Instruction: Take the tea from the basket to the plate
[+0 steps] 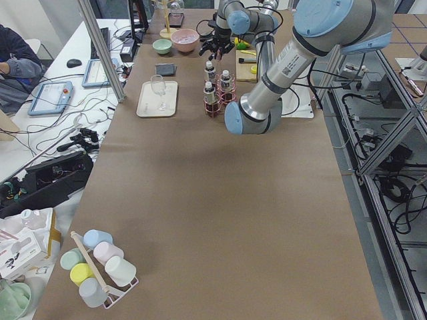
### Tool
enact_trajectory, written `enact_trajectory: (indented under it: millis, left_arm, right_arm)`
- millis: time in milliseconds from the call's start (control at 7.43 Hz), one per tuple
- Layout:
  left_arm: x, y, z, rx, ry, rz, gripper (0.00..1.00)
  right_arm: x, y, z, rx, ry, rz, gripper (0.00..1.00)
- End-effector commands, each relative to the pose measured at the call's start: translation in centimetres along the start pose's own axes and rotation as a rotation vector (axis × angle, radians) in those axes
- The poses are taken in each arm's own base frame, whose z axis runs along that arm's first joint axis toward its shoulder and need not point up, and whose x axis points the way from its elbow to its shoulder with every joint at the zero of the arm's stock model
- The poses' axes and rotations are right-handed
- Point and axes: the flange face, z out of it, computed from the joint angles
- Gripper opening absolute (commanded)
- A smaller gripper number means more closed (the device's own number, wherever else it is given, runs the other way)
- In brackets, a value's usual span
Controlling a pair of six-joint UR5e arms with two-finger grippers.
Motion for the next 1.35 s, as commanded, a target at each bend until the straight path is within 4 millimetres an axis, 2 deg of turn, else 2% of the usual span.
enact_trajectory:
  millis: [0,269,807,1076,1211]
  left_arm:
    - [0.0,0.1,0.0,0.0,0.001,-0.001,0.0]
    - [0.0,0.1,0.0,0.0,0.001,0.003,0.0]
    - [0.1,0.2,-0.1,0.003,0.0,0.004,0.0]
    - [0.1,0.4,0.0,0.0,0.0,0.003,0.0]
    - [0.2,0.5,0.0,0.001,0.001,0.005,0.0]
  right_arm:
    - [-2.1,-1.2,-0.5,0.049,-0.012,0.0,1.0]
    - [-2.7,-0.8,-0.3,0.045,-0.009,-0.003,1.0]
    - [-3.2,0.1,2.2,0.04,0.019,-0.034,1.0]
    - [-3.2,0.4,2.5,0.035,0.021,-0.031,0.98]
    - [-3.4,0.6,2.5,0.031,0.018,-0.032,0.82]
